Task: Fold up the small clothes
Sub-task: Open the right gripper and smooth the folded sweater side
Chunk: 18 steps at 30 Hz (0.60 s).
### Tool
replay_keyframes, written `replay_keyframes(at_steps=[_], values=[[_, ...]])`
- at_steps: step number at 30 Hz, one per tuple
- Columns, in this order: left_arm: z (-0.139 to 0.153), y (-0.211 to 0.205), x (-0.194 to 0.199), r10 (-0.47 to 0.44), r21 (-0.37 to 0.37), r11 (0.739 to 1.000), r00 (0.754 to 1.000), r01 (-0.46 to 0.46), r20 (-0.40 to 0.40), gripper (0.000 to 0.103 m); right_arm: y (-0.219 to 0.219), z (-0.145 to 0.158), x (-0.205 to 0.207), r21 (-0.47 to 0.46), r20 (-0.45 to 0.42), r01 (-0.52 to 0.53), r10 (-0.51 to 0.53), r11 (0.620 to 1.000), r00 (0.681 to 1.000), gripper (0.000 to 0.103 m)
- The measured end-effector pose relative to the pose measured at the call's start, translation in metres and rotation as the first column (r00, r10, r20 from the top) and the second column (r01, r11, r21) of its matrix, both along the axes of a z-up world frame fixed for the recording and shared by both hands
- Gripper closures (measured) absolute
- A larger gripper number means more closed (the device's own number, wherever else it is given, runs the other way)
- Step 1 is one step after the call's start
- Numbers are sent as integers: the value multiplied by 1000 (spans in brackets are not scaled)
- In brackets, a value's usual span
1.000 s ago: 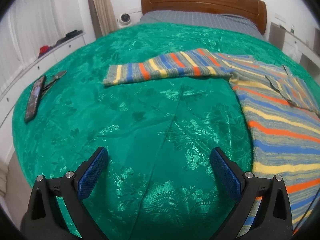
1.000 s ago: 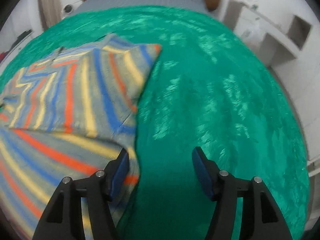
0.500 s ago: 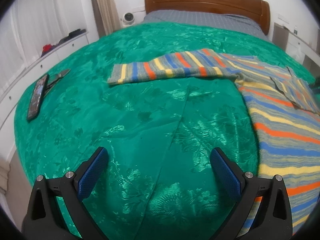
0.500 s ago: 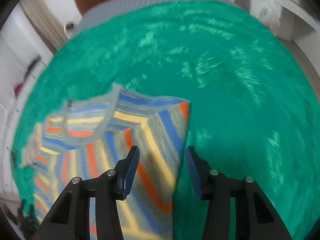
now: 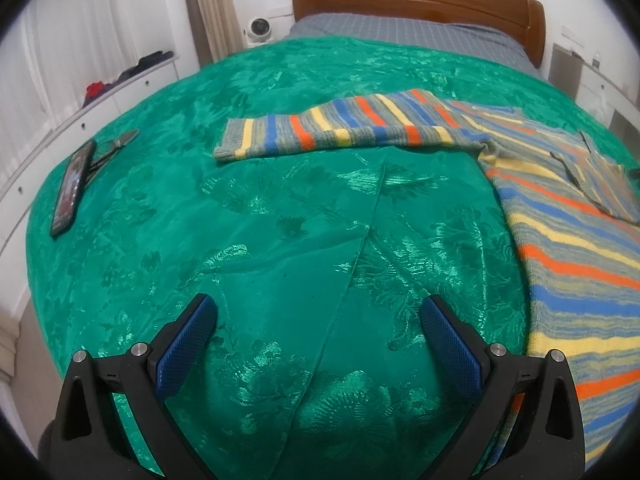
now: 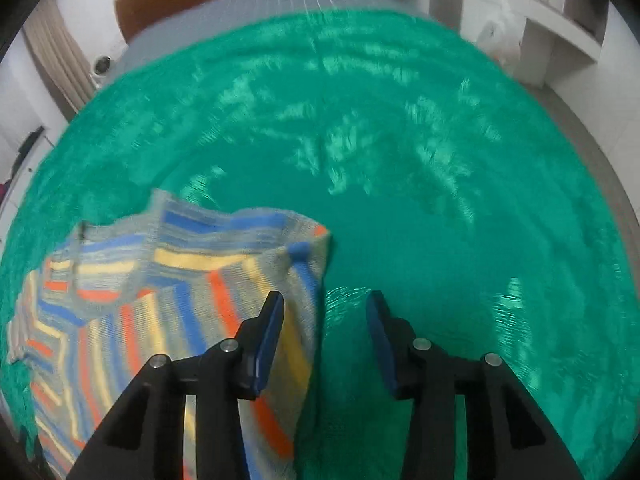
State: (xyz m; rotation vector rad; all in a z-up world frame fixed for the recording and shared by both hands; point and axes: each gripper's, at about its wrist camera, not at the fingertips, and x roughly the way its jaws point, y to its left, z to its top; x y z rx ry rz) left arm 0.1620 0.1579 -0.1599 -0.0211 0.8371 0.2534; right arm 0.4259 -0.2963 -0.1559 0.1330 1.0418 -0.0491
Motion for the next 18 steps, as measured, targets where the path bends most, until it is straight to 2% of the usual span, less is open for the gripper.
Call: replay_keyframes(at_steps=[1, 3, 4, 6, 9, 14, 16, 18], values=[[0, -1, 0, -3, 1, 1000, 1000, 3, 0, 0, 4, 10, -11, 19, 23, -33, 32, 999, 999, 59], [-1, -4, 0, -12, 7, 1000, 1000, 12, -2, 0, 12, 18, -30, 96, 44, -91, 87, 991, 995, 50], [-1, -5, 1, -17, 11, 1000, 1000, 17, -6, 0, 15, 18, -42, 150, 41, -123, 118, 981, 992, 48], [-3, -7, 2, -26, 14, 1000, 1000, 26, -15, 1, 16, 12, -65, 179, 21, -140, 139, 974, 990, 47], [-6, -6, 2, -27, 2, 1000, 999, 27, -28, 0, 6, 2, -111, 147, 16, -97, 96, 984, 995, 47], [-14, -4, -1, -17, -21, 1000, 999, 16, -30, 0, -26, -1, -191, 115, 72, 20, -28, 993, 997, 47], [-16, -7, -2, -12, -10, 1000, 1000, 12, -20, 0, -37, -1, -221, 91, 115, 52, -63, 995, 991, 43], [-18, -8, -4, -6, -6, 1000, 1000, 6, -12, 0, -45, -2, -250, 46, 164, 91, -97, 995, 982, 34]])
